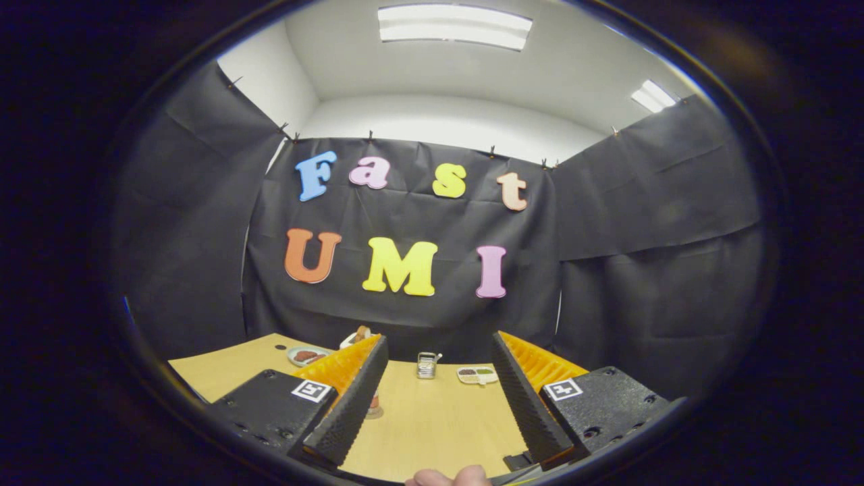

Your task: Take the bottle from table, then pour the juice into the cup, finally place the bottle on the coaster

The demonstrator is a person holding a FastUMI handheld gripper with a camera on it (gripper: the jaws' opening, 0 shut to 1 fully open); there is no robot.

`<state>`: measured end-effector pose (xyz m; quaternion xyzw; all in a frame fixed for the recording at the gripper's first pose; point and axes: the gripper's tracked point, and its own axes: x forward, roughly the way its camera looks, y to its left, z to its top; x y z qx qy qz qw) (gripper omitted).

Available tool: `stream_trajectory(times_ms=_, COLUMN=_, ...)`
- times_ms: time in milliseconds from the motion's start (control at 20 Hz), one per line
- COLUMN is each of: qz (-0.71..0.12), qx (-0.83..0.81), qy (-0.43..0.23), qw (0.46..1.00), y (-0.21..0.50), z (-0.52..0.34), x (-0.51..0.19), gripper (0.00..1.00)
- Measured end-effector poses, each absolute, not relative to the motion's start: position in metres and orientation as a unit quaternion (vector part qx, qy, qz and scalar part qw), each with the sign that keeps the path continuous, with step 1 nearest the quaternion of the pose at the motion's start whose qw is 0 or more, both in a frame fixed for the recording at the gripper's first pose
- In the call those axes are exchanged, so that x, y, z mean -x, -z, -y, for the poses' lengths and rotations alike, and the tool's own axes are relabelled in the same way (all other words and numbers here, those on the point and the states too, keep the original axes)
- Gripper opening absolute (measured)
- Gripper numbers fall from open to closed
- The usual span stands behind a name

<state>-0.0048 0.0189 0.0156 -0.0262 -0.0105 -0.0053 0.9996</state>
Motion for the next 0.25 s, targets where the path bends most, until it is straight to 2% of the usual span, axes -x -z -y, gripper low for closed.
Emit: stream_trajectory(times_ms=250, qz=0.009, qx=0.023, qy=0.001, qw=1.0, y=-0.0123, z=-0.0229, x=0.0028, gripper=0.99)
